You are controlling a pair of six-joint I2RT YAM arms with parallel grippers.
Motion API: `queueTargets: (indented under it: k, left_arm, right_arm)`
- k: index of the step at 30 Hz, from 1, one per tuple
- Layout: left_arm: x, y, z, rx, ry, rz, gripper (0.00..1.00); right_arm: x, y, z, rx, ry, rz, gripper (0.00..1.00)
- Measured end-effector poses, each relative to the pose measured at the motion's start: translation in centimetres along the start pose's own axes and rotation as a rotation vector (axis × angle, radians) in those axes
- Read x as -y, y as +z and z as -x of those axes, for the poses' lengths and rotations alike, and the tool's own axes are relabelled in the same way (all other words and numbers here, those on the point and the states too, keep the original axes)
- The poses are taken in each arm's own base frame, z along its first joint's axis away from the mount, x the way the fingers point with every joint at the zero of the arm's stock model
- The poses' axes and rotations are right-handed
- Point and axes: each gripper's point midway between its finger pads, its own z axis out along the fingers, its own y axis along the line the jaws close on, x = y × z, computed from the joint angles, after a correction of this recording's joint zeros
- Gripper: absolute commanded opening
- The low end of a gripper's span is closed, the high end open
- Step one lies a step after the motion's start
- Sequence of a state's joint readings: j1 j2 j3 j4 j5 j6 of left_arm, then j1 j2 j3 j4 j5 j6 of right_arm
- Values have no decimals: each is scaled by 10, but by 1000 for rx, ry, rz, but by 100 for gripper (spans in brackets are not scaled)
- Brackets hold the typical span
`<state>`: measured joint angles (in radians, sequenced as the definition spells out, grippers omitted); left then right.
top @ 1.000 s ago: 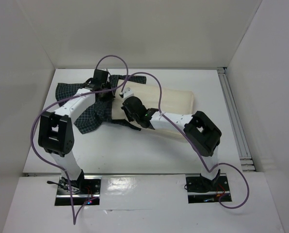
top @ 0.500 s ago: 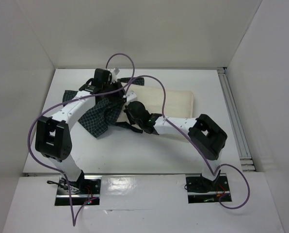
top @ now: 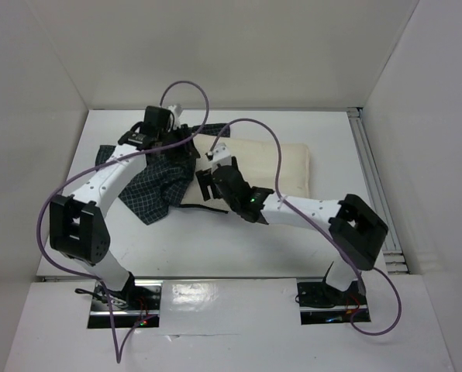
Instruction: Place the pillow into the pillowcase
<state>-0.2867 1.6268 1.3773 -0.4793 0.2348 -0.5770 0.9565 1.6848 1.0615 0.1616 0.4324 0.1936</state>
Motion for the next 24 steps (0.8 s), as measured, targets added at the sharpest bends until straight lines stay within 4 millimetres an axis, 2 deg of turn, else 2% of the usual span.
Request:
queueTargets:
  k: [5,8,10,11,13,15,17,19,20,21,24]
  left_arm:
    - [15,-23,51,129,43,-10,46]
    - [17,-26,74,184,59,7,50]
    - [13,-16,88,203,64,41,50]
    - [9,-8,95,211,63,64,50]
    - [-3,17,109,216,57,128,50]
    - [-17,45,118,213,56,200,50]
    - [-34,71,123,198,56,279,52]
    - [-48,94,131,196,71,352,52]
    - [-54,102,133,198,73,379,52]
    - [-61,109,134,196,74,411,56]
    - [-74,117,133,185,91,470,59]
  right_arm:
    - [23,-36,62,151,53,-81,92]
    - [44,-50,83,189,72,-171,97]
    - [63,-49,91,162,89,-236,100]
    - [79,-45,95,147,114,-273,100]
    - [125,-34,101,114,184,-346,100]
    - [188,-26,94,74,272,-436,100]
    - [257,-25,72,10,373,-531,100]
    - [307,-29,44,-60,460,-596,100]
    - [320,-30,33,-88,491,-609,100]
    - [327,-29,22,-117,520,-603,100]
    - [330,-21,3,-174,575,-551,100]
